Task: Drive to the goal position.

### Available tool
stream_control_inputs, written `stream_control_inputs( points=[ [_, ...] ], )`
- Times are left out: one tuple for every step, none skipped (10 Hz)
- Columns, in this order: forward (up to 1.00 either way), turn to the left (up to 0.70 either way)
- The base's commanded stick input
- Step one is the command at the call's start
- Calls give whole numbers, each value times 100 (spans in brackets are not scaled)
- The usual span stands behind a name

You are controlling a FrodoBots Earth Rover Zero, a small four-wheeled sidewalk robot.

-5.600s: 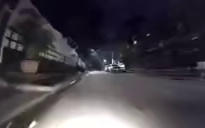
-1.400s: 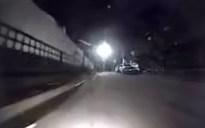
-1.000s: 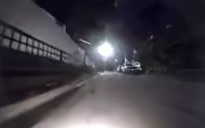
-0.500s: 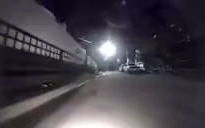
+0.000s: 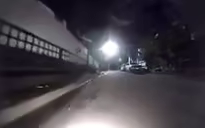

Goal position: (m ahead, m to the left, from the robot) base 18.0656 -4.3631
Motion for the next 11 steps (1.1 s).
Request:
stream_control_inputs(
  points=[
    [70,0],
    [70,0],
    [70,0],
    [70,0],
    [70,0],
    [70,0],
    [70,0],
    [70,0],
    [70,0],
    [70,0],
    [70,0]
  ],
)
